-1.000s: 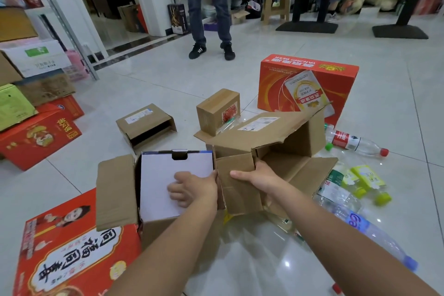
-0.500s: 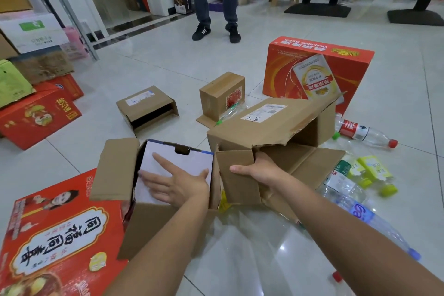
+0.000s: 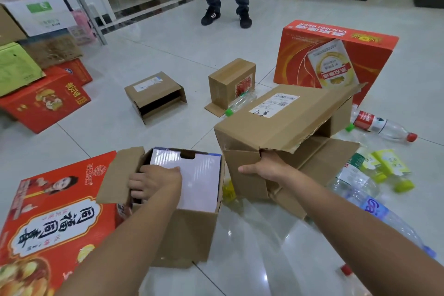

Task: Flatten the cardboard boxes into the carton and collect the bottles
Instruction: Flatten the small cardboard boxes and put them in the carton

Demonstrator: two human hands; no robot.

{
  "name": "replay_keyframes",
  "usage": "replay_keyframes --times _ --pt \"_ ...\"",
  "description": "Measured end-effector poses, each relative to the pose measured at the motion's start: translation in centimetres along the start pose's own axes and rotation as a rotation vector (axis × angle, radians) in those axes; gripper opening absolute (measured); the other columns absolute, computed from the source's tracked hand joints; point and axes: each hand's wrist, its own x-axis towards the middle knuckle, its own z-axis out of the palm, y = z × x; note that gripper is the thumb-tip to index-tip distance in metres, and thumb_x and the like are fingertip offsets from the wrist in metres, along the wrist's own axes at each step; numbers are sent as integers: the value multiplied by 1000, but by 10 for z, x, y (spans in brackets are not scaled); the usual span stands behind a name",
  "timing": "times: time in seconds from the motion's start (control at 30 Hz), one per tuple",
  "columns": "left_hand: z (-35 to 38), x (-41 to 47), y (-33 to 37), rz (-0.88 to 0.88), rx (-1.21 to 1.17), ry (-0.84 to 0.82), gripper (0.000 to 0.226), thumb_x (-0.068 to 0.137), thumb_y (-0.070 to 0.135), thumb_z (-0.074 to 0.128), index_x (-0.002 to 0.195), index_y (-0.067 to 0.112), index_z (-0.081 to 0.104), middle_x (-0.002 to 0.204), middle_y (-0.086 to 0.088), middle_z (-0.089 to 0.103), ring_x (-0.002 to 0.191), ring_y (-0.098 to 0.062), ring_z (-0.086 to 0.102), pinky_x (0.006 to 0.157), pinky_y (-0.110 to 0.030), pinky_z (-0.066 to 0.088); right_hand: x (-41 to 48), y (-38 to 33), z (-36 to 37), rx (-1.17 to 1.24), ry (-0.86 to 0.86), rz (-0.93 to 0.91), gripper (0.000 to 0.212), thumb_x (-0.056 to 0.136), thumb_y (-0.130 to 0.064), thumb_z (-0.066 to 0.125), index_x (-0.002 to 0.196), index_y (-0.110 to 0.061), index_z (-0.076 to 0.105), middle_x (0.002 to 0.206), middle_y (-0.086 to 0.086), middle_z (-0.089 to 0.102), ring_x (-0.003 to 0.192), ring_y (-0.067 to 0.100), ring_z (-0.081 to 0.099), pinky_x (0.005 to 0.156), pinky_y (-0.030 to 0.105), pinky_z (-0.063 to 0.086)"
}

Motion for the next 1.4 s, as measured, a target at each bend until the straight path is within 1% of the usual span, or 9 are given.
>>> replay_keyframes --times 0.33,0.43,0.6,0.67,0.77,0.87,1.03,1.2,1.4 --pt "-7 6 28 -22 -164 -150 74 86 67 40 122 4 56 122 -17 59 129 -31 33 108 -43 24 1 6 -11 -59 16 11 49 79 -15 75 124 -10 57 121 6 61 99 16 54 85 22 42" --pt "-11 9 29 53 -150 -203 53 85 51 50 111 6 62 114 -14 64 129 -30 39 108 -40 31 -2 9 -19 -80 26 23 50 81 -15 74 127 -10 54 111 1 56 99 16 52 84 22 41" --pt "-37 -6 58 436 117 -479 15 88 14 57 90 0 61 106 -22 61 95 -33 61 72 -31 43 -4 7 -26 -271 53 -25 54 87 -18 66 136 -10 46 137 8 49 125 24 48 93 22 38" --pt "-42 -18 75 463 238 -589 36 94 22 55 118 -5 58 126 -23 55 118 -34 55 86 -36 45 -6 4 -25 -350 20 -48 54 89 -19 62 139 -11 43 141 8 46 128 25 45 97 23 37" --pt "-37 -18 76 331 280 -685 81 89 70 30 113 -3 57 121 -20 55 124 -32 46 103 -37 35 -10 0 -24 -438 -31 -59 55 91 -20 59 141 -11 40 145 7 43 131 25 42 101 23 36" --pt "-9 -10 57 261 224 -671 84 93 67 18 119 -3 57 137 -17 50 133 -32 42 116 -39 25 -8 5 -24 -497 -65 -52 55 87 -17 60 139 -10 44 143 10 45 130 28 45 104 28 39" --pt "8 -42 20 236 121 -657 54 100 39 39 55 9 39 62 -9 44 62 -20 52 76 -27 42 -1 10 -24 -511 -85 -44 41 86 -8 58 126 -3 53 127 15 58 116 30 55 81 25 41" --pt "4 -45 36 255 112 -714 41 99 7 36 59 9 31 63 -5 30 54 -14 27 46 -21 22 5 18 -28 -531 -97 -52 51 83 -9 61 132 -6 50 133 12 54 121 29 52 99 35 45" --pt "-26 -42 52 377 -46 -777 42 97 -3 41 59 12 32 63 -5 28 47 -9 36 30 -9 31 8 8 -40 -669 -10 -131 37 82 -13 58 118 -3 58 121 18 59 112 34 57 90 36 50"
